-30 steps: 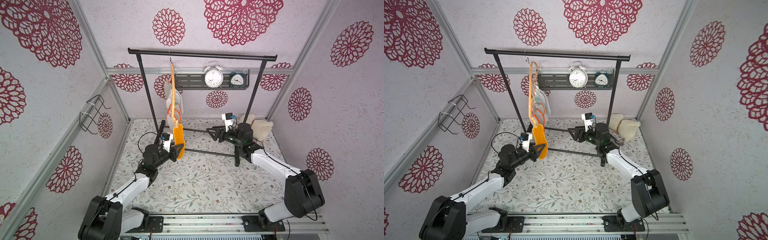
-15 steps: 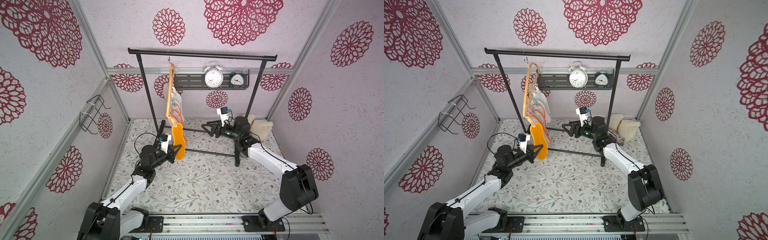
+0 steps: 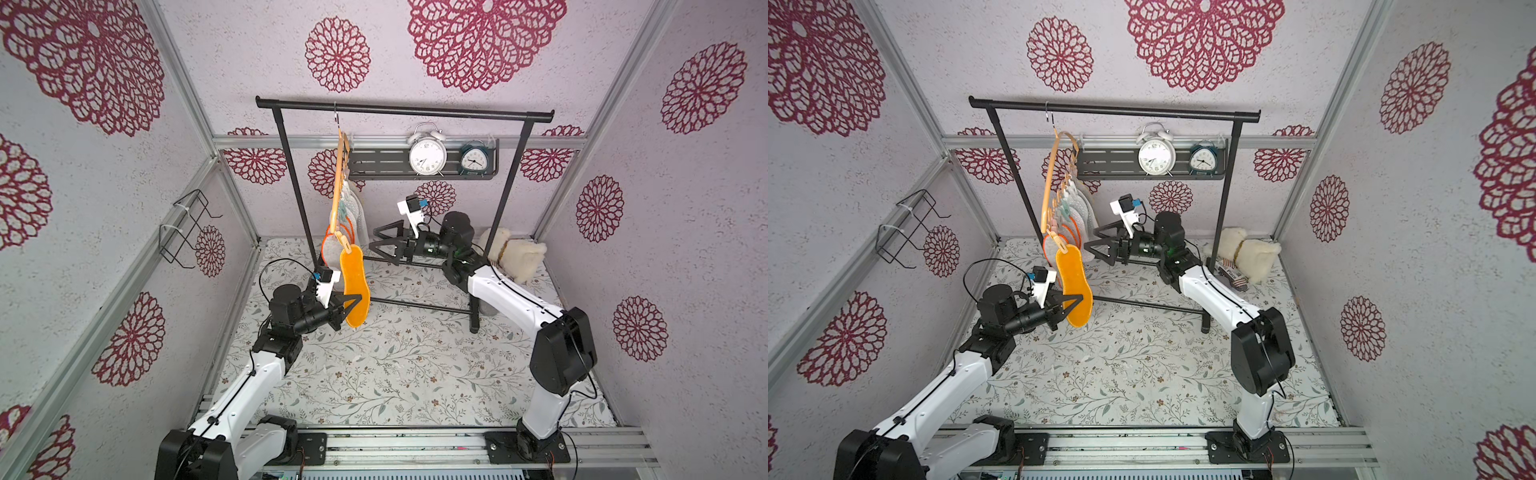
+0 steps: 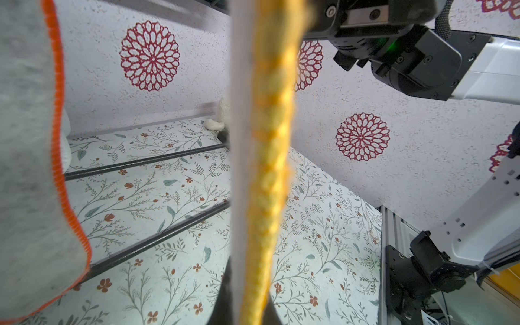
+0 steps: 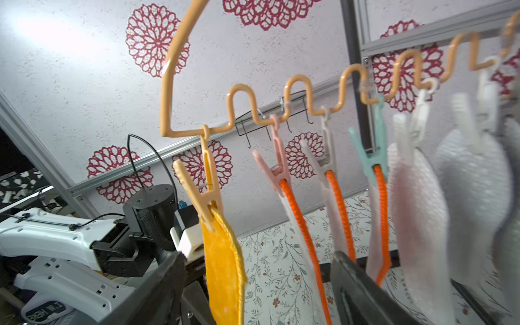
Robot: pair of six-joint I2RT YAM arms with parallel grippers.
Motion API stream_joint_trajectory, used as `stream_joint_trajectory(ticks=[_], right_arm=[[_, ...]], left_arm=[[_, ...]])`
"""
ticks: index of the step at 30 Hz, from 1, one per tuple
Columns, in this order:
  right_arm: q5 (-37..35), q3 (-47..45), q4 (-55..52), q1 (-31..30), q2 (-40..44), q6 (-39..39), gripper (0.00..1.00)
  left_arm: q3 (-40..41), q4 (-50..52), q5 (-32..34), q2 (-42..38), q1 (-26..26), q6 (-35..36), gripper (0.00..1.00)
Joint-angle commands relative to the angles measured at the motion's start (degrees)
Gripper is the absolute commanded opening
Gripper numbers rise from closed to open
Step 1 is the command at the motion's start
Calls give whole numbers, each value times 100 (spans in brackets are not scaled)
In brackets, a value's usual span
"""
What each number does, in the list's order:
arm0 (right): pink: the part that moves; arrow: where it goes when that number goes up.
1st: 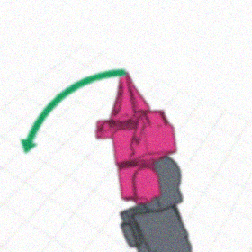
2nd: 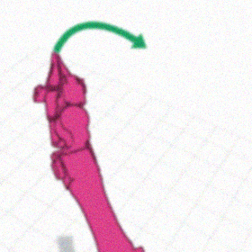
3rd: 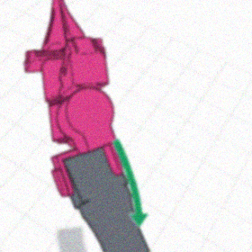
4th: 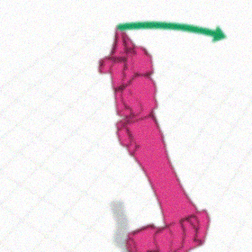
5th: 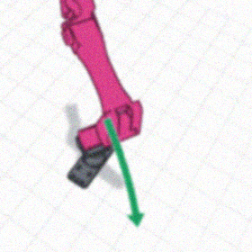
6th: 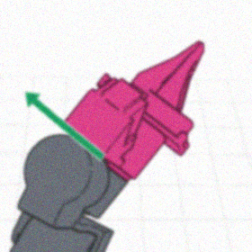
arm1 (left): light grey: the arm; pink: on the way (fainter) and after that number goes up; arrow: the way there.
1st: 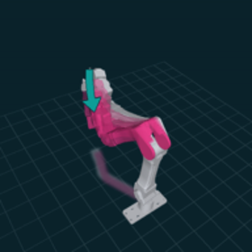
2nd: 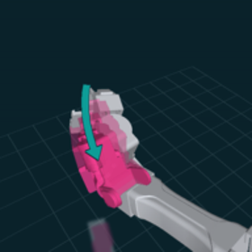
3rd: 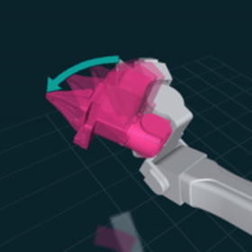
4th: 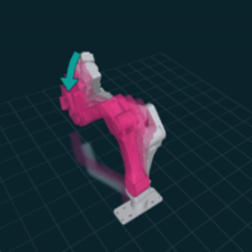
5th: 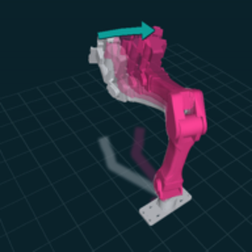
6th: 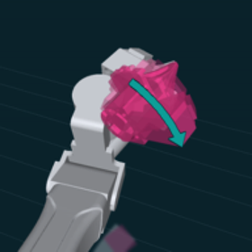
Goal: Take the shoe insoles off the hanger
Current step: Remove the insole from the hanger, then open the clamp at the hanger.
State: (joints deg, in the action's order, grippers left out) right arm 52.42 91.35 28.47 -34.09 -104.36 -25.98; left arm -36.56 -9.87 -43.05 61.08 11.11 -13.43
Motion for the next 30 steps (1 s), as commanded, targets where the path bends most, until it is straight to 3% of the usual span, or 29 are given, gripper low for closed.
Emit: stream_joint_trajectory(ticks=[1,12,23,30], right_arm=[[420,476,148,-179,-195,102,84],[930,1363,630,-537,-970,-404,78],[844,2019,767,-702,-1353,-695,69],[963,2316,879,-765,-1568,-916,47]], left_arm=[[-233,812,-228,-189,-89,335,0],[-268,1648,-550,-456,-477,668,0],[-418,1956,-900,-396,-646,808,0],[-475,2084,-960,-363,-672,868,0]])
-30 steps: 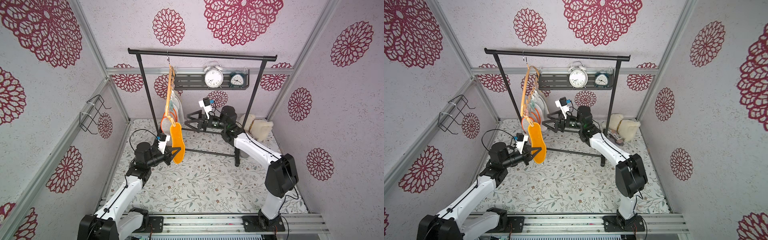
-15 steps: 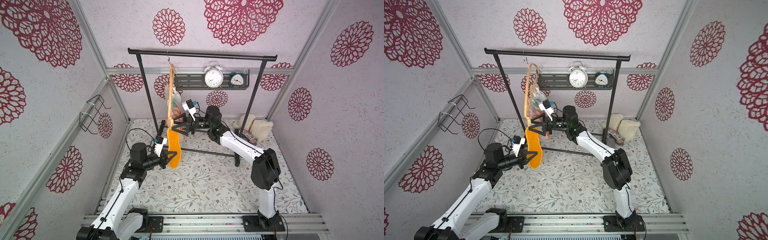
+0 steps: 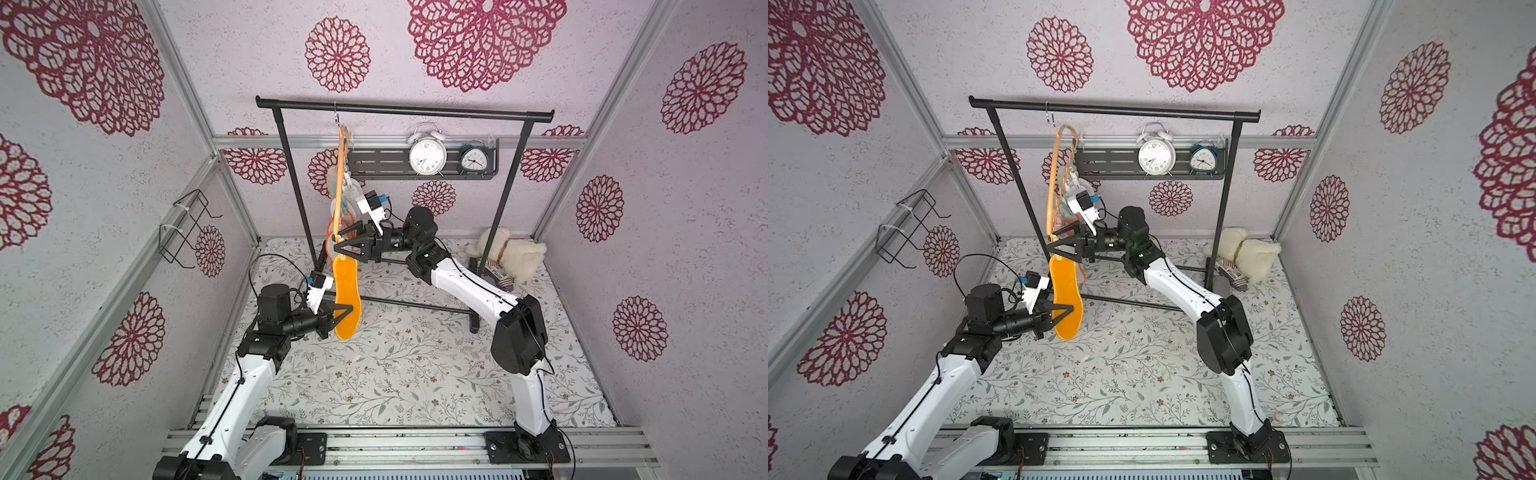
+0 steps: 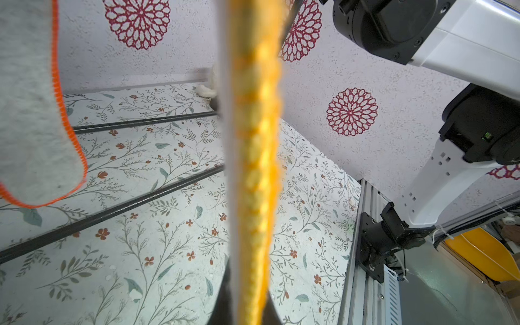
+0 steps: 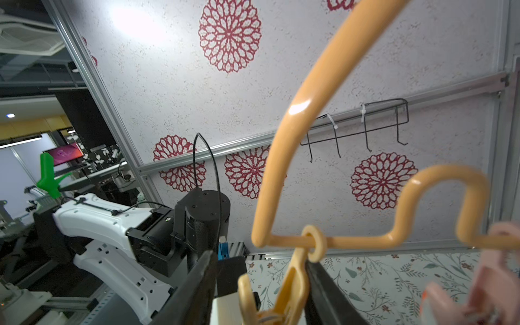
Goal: Take the shoe insoles off the hanger
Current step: Open the clamp at the hanger.
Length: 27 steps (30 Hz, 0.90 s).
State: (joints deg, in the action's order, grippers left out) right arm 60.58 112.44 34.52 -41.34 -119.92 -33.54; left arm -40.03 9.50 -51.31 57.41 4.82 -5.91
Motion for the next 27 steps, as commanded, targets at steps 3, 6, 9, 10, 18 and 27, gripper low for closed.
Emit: stream_joint_trajectory(ticks=[3,6,9,10,18,27], right_arm=[[208,213,300,-41,-23,-212,41],[226,215,279,-41,-24,-195,27],[162,264,187,-41,-32,-163,17],[144,286,137,-41,-41,-143,13],[-653,494,-1235,7,16,723,1],[-1544,331,-2115,122,223,1324,0]], left_arm=[[-128,165,-139,1,-51,107,0],[-113,188,-109,-35,-60,86,0],[-112,236,-72,-95,-68,64,0],[-118,257,-28,-121,-75,35,0],[-41,768,845,-256,-82,-860,0],[-348,2612,2907,-205,-77,-2086,0]])
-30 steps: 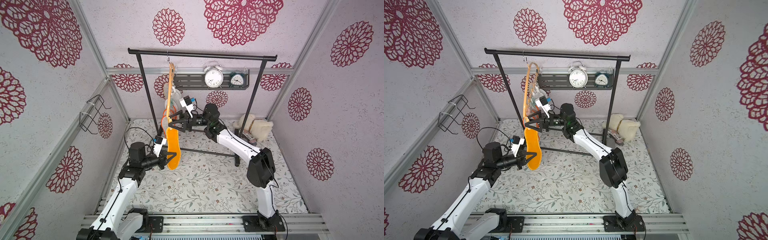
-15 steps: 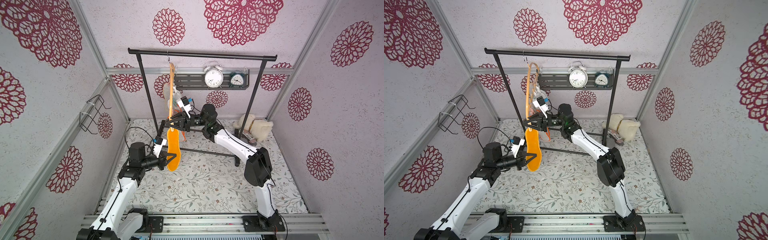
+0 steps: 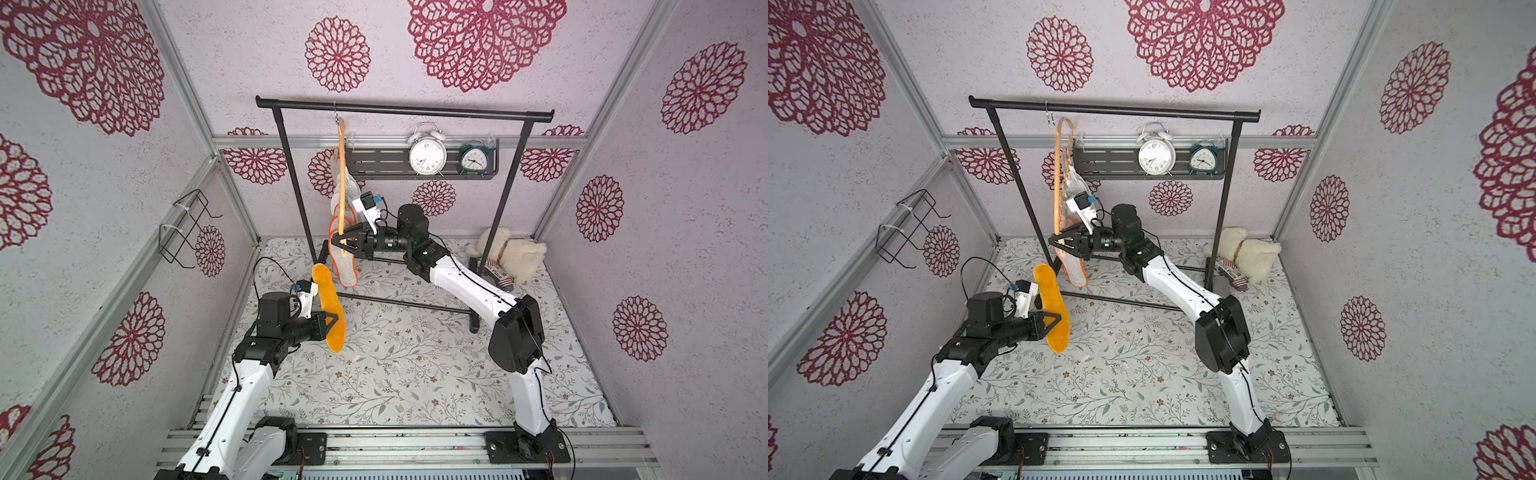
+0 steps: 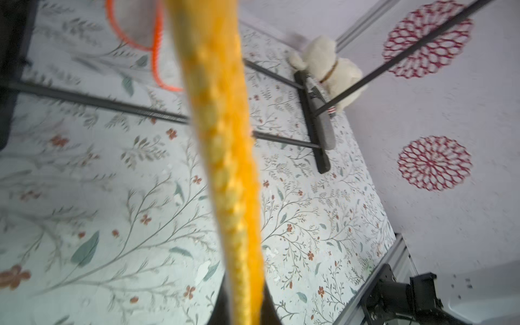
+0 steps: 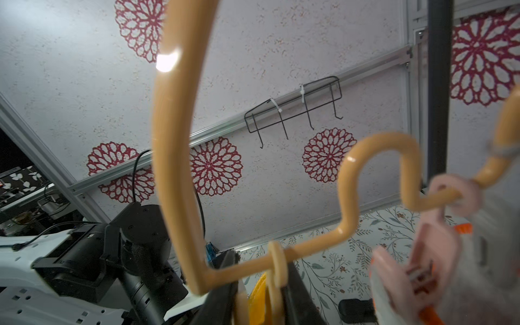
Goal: Take the shoe insoles off the hanger
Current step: Open the clamp at the hanger, then place the insole at the center of the board.
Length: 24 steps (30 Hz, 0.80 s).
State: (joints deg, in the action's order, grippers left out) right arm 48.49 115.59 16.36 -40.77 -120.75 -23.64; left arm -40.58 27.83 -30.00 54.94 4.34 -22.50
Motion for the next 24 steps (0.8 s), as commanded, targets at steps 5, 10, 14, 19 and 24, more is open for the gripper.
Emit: stream_joint_trajectory(ticks=[5,10,14,19,24], right_arm=[[-364,-235,-464,87,500,536,0],[-320,-613,-81,157,661,325,1],[-265,-799,92,192,701,220,1],[-193,-920,439,223,704,-39,1],[-172,-1076,852,296,738,-446,2]], left_arm=[[-1224,2254,1413,1019,-178,-725,0],[-1535,3090,1368,1818,-537,-633,0],[-1401,2711,1088,1718,-1164,-629,0],[-1567,2622,301,2475,-1947,-295,0],[-2061,2639,333,3342,-2263,242,0]])
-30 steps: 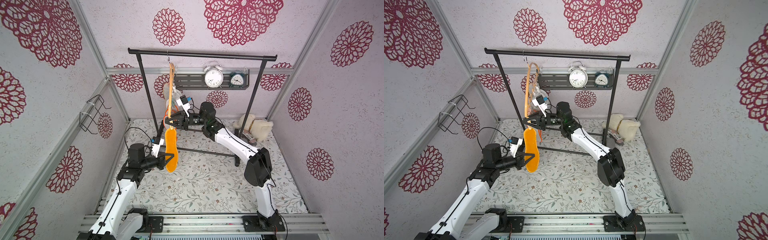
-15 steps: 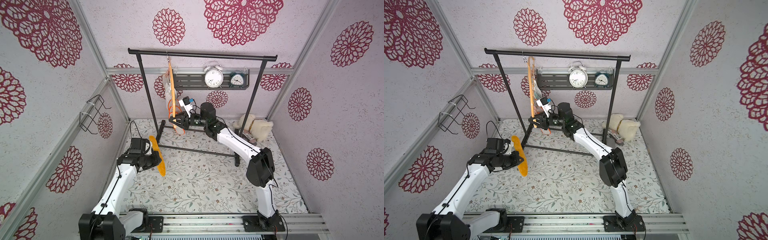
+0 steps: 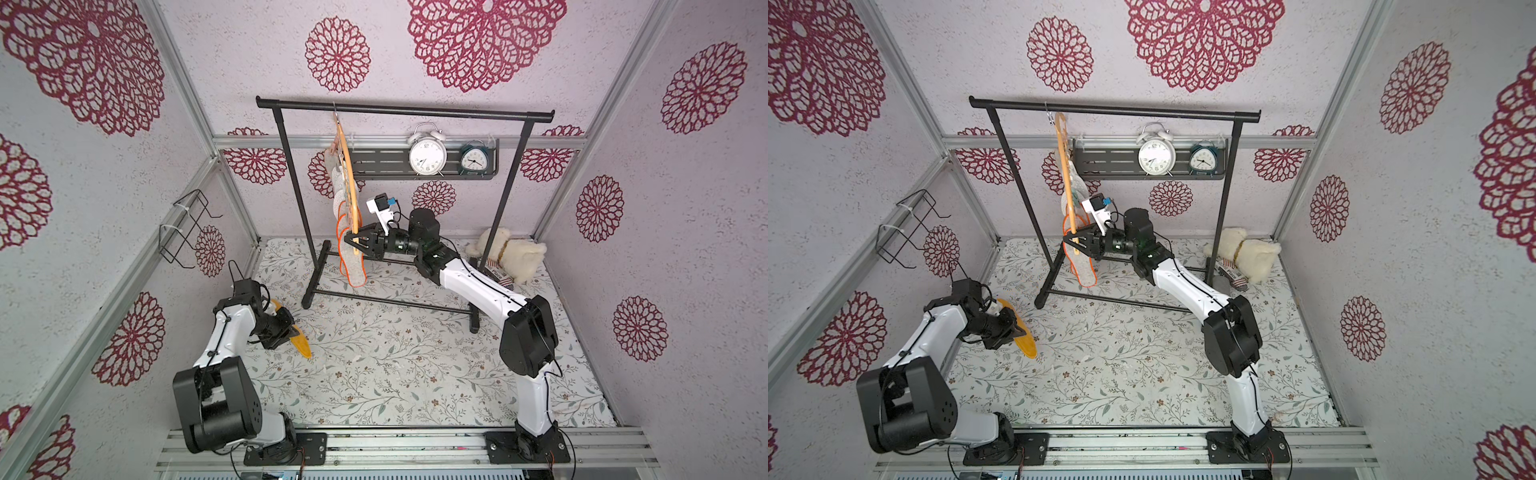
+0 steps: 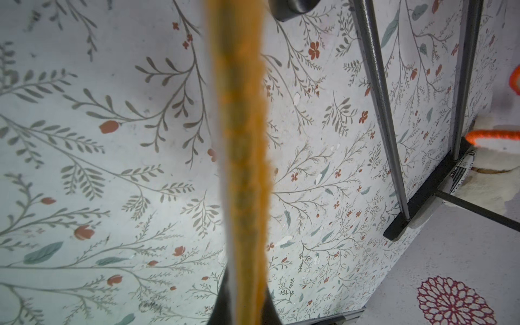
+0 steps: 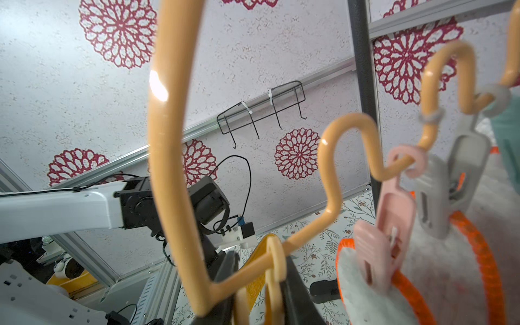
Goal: Take the shoe insoles off the hanger
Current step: Place the insole at the center of the board.
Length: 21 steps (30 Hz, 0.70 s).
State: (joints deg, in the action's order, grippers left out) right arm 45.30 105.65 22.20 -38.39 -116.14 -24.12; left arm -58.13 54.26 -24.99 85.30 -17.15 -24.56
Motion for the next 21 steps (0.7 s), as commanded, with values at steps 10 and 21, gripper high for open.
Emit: stream_joint_trajectory(ticks=[10,21], right_arm=[[237,-226,322,86,303,-451,3],[318,-457,330,86,382,-440,6]], left_arm=[[-827,501,-8,1446,-825,1304,4],[-735,519,796,1957,-1223,1175,43]])
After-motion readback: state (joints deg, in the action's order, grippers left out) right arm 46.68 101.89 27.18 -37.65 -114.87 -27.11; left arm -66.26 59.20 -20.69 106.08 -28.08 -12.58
